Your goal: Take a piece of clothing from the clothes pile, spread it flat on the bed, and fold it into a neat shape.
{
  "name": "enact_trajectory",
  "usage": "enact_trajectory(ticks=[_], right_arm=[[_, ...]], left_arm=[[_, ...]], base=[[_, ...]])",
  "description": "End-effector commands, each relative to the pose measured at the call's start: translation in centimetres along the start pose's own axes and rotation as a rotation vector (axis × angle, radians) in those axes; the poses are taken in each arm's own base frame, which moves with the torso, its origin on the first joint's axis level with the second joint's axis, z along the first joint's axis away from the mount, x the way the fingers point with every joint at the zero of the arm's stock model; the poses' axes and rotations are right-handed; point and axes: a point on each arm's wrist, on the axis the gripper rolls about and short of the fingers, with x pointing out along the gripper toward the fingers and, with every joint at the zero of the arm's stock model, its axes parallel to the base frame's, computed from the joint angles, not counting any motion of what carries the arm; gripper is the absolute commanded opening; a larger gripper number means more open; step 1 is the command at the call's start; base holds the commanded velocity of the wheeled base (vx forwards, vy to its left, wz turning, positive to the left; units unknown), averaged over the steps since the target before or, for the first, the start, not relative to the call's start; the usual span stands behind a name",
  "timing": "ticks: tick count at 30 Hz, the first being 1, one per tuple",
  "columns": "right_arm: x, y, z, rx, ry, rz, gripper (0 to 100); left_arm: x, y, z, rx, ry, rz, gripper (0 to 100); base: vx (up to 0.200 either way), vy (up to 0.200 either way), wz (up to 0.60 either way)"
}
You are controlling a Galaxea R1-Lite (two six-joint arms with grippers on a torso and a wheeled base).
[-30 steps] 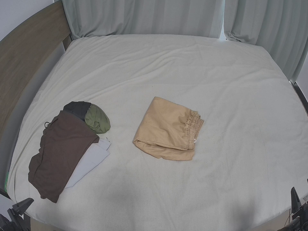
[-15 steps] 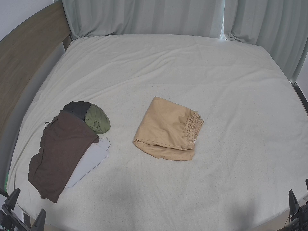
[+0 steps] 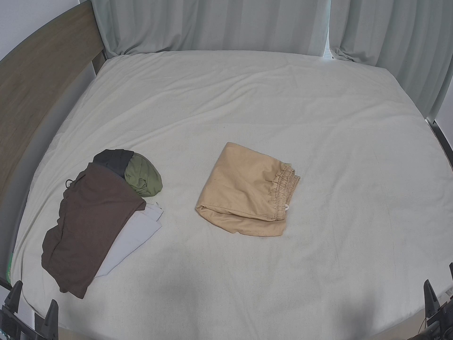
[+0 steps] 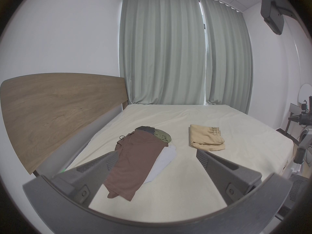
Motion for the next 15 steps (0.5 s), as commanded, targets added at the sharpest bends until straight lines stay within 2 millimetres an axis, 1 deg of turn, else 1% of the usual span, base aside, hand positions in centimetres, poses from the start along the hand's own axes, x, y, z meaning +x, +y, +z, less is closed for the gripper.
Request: enact_trajectory(ticks=[1,15], right_arm=[[0.03,0.01,-0.50,-0.003,0.004,0.007,100],[0.03,0.00,-0.55,0.007,0.008,0.005,100]], left_arm=[[0.06,0.01,-0.50,0.000,0.008,-0.001,100],[0.04,0.00,-0.49,0.000,0.003,0.000,100]], base=[[0.000,0.000,0.00],[0.000,0.000,0.00]])
